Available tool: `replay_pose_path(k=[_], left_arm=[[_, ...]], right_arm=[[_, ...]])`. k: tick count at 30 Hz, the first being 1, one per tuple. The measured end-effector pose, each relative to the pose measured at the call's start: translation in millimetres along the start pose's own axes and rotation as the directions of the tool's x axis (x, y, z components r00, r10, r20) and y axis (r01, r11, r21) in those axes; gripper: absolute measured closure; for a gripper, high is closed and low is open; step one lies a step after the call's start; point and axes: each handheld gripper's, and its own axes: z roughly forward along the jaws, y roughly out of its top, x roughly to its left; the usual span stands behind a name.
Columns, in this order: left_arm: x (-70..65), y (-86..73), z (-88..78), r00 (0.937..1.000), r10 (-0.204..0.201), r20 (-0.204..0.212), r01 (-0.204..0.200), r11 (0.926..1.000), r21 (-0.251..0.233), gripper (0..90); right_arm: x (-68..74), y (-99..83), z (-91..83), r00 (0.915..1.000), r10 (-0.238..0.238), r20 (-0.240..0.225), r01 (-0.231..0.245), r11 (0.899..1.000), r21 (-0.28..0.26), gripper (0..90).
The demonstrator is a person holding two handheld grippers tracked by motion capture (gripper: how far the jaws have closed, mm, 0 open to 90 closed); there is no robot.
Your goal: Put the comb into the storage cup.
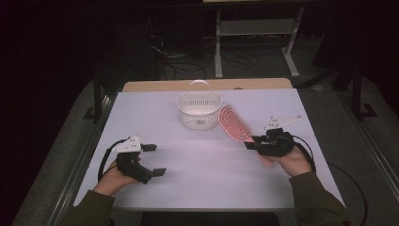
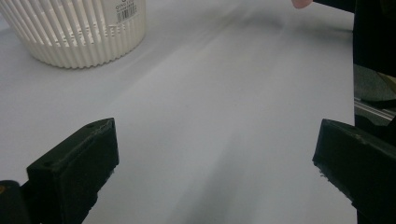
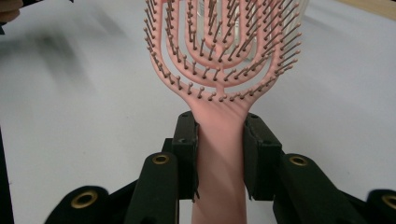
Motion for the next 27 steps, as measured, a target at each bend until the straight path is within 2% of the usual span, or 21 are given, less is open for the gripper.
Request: replay_pose_path(k=[27], left_arm=[[0.3,-0.1,-0.1,1.0000,-0.004,0.002,0.004,1.0000,-0.006,0.0]], right_arm=[[15.2,20.8,22.1,0.9971,-0.048,-0.059,0.044,0.997,-0.064,68.3]])
